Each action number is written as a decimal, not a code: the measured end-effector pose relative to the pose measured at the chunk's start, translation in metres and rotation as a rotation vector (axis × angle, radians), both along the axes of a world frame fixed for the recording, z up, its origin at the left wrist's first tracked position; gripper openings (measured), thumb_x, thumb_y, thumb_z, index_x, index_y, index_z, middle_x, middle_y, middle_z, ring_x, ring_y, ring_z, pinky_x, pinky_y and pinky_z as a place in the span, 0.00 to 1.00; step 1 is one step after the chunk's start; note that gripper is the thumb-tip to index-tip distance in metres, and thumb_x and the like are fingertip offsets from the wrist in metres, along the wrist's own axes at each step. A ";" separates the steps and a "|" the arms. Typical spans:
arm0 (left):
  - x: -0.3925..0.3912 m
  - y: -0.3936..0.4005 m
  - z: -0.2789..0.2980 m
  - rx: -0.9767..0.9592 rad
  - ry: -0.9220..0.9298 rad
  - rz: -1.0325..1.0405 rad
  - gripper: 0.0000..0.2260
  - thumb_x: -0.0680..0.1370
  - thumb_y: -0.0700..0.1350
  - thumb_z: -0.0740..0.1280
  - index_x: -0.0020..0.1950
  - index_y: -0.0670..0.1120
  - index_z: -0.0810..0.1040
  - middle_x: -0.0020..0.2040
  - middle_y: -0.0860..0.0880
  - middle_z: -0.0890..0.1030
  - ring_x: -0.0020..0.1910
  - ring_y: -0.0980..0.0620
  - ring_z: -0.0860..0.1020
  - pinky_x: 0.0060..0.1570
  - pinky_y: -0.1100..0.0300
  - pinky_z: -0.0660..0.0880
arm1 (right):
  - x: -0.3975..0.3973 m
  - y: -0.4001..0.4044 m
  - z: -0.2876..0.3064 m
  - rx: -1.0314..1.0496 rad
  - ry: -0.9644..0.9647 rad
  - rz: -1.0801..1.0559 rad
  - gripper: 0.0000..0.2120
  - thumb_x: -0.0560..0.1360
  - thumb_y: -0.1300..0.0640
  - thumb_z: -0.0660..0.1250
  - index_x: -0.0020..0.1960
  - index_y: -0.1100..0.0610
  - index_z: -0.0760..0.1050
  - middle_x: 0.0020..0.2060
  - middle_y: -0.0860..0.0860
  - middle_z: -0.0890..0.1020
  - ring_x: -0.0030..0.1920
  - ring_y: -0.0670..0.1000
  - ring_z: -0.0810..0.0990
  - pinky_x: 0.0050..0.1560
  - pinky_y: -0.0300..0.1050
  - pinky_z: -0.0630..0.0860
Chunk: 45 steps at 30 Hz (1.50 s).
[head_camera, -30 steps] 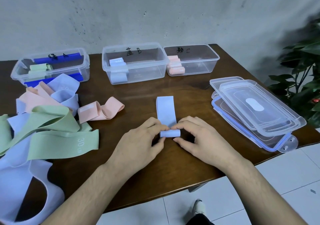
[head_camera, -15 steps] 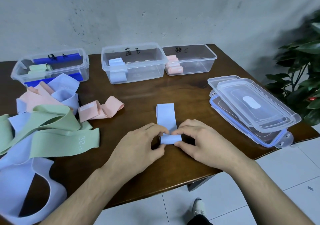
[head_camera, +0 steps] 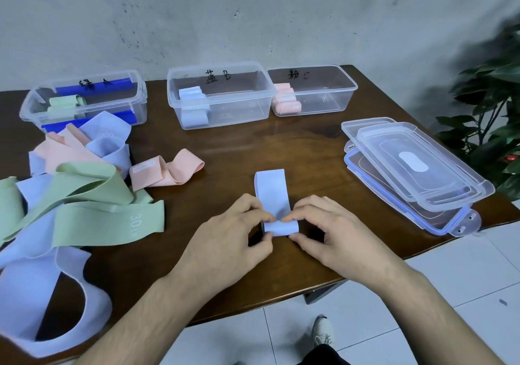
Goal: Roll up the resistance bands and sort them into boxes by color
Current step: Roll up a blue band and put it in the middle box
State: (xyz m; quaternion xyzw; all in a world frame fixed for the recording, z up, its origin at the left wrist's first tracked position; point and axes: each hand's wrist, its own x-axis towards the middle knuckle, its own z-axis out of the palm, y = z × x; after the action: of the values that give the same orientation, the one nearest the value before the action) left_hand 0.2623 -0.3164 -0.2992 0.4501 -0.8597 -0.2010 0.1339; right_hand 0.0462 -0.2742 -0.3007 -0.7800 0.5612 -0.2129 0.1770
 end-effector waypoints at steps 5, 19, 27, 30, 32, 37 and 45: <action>0.002 0.006 -0.007 -0.051 0.095 -0.009 0.10 0.78 0.53 0.67 0.59 0.57 0.77 0.56 0.62 0.71 0.39 0.64 0.74 0.33 0.73 0.70 | -0.002 -0.005 0.000 0.047 -0.027 -0.001 0.13 0.78 0.53 0.70 0.61 0.44 0.78 0.55 0.34 0.75 0.58 0.40 0.73 0.57 0.30 0.68; -0.004 -0.005 -0.009 0.022 0.130 0.077 0.11 0.81 0.55 0.62 0.62 0.59 0.75 0.57 0.64 0.70 0.44 0.61 0.75 0.40 0.70 0.73 | 0.003 -0.010 0.002 0.011 -0.100 -0.013 0.12 0.77 0.56 0.71 0.60 0.48 0.79 0.53 0.36 0.75 0.46 0.37 0.75 0.44 0.28 0.69; -0.003 -0.009 -0.009 -0.041 0.140 0.020 0.10 0.80 0.52 0.65 0.61 0.58 0.75 0.57 0.64 0.68 0.49 0.60 0.73 0.44 0.65 0.74 | 0.000 -0.021 0.004 0.091 -0.075 -0.026 0.14 0.79 0.52 0.69 0.64 0.46 0.78 0.55 0.35 0.76 0.50 0.33 0.74 0.47 0.26 0.68; -0.004 -0.016 -0.007 -0.003 0.098 0.031 0.11 0.81 0.53 0.64 0.63 0.60 0.74 0.58 0.66 0.69 0.48 0.64 0.73 0.46 0.69 0.74 | -0.001 -0.021 0.002 0.060 -0.027 -0.040 0.17 0.78 0.49 0.68 0.67 0.43 0.76 0.58 0.33 0.74 0.57 0.34 0.72 0.51 0.25 0.67; -0.004 -0.019 -0.005 0.023 0.082 0.035 0.12 0.81 0.54 0.63 0.65 0.61 0.73 0.61 0.65 0.69 0.45 0.65 0.74 0.45 0.72 0.74 | 0.000 -0.020 0.002 0.034 -0.023 -0.041 0.16 0.78 0.50 0.70 0.65 0.43 0.76 0.57 0.33 0.73 0.56 0.34 0.71 0.51 0.24 0.67; -0.004 -0.019 -0.005 0.028 0.087 0.051 0.14 0.82 0.54 0.61 0.67 0.60 0.73 0.62 0.65 0.69 0.44 0.63 0.75 0.45 0.72 0.74 | 0.001 -0.024 0.002 0.062 -0.034 -0.058 0.14 0.78 0.50 0.69 0.64 0.45 0.77 0.56 0.35 0.75 0.49 0.33 0.73 0.46 0.27 0.69; -0.006 -0.022 -0.006 -0.049 0.017 0.008 0.14 0.81 0.53 0.63 0.66 0.59 0.73 0.64 0.62 0.69 0.36 0.58 0.73 0.37 0.70 0.72 | -0.003 -0.031 -0.002 0.050 0.014 -0.053 0.17 0.80 0.47 0.66 0.68 0.44 0.76 0.58 0.35 0.74 0.58 0.40 0.71 0.54 0.32 0.70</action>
State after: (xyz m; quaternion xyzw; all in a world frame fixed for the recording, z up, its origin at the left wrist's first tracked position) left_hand 0.2566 -0.3386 -0.3047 0.4486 -0.8614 -0.1828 0.1529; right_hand 0.0432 -0.3053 -0.3025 -0.7618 0.5880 -0.1977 0.1868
